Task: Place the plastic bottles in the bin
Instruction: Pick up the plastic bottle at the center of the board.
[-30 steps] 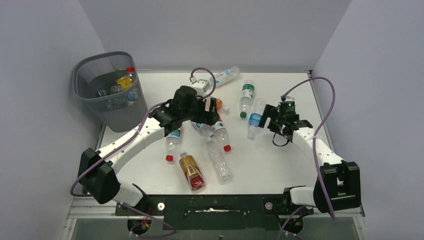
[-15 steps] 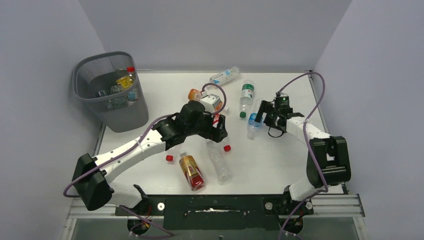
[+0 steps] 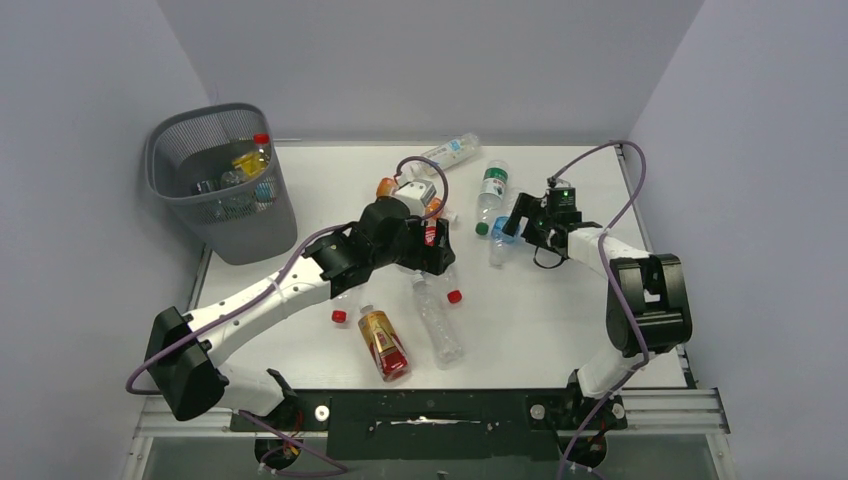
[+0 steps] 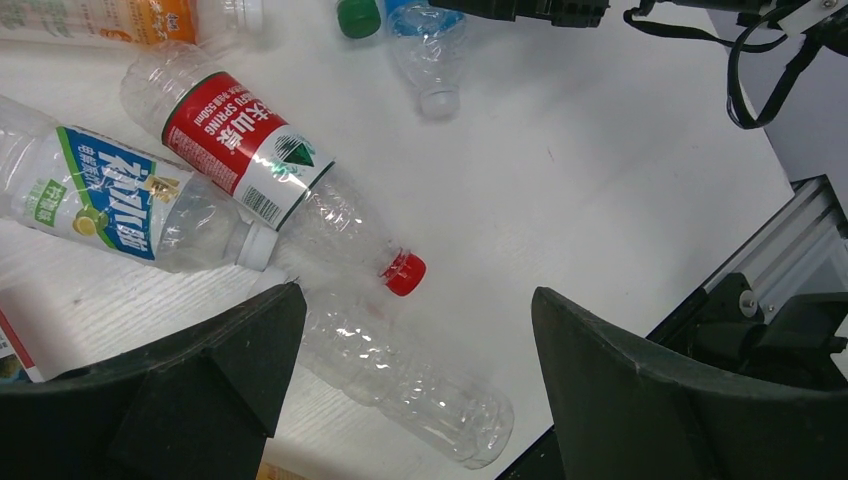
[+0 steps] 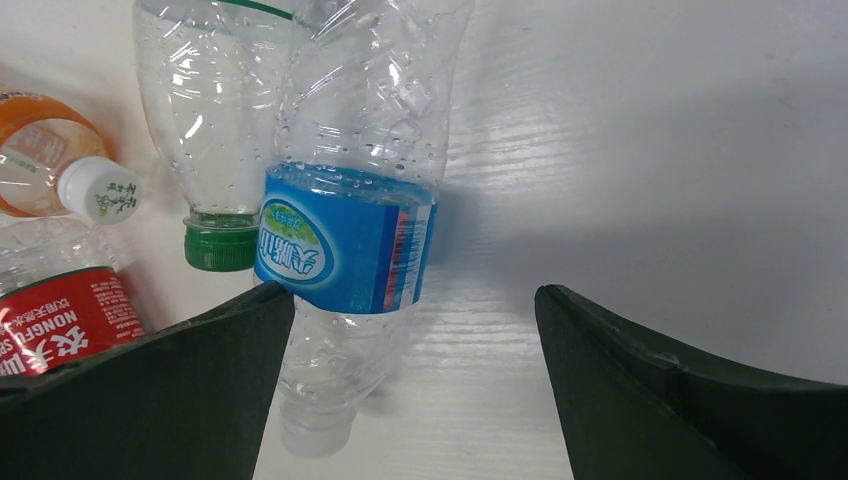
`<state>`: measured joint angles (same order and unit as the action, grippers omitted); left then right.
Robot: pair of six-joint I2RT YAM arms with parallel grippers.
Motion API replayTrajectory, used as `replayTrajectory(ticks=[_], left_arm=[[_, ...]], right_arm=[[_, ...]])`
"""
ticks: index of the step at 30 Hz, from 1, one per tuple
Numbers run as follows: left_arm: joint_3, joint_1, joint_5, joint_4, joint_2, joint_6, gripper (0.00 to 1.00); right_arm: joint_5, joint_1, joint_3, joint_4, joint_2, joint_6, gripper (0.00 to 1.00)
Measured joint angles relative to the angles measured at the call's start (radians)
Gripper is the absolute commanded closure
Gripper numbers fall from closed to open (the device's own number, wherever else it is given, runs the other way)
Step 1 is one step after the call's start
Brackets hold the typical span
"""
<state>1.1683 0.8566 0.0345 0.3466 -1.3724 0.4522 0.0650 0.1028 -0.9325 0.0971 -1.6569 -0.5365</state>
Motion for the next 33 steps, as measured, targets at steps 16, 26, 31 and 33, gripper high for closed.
replayTrajectory(ticks=[16,26,31,33], left_arm=[[-0.049,0.002,0.003,-0.034,0.012,0.072,0.16],[-0.05,0.014,0.003,-0.038,0.012,0.087,0.16],[-0.05,0.018,0.004,-0.039,0.012,0.087,0.16],[-0.05,0.021,0.004,-0.04,0.012,0.087,0.16]], right_arm=[[0.071,-0.011,0.032,-0.064,0.053,0.005,0.03],[0.068,-0.013,-0.077,-0.042,-0.024,0.005,0.04],[0.067,-0.024,-0.134,-0.035,-0.11,0.005,0.04],[0.067,-0.025,-0.147,-0.032,-0.14,0.004,0.04]])
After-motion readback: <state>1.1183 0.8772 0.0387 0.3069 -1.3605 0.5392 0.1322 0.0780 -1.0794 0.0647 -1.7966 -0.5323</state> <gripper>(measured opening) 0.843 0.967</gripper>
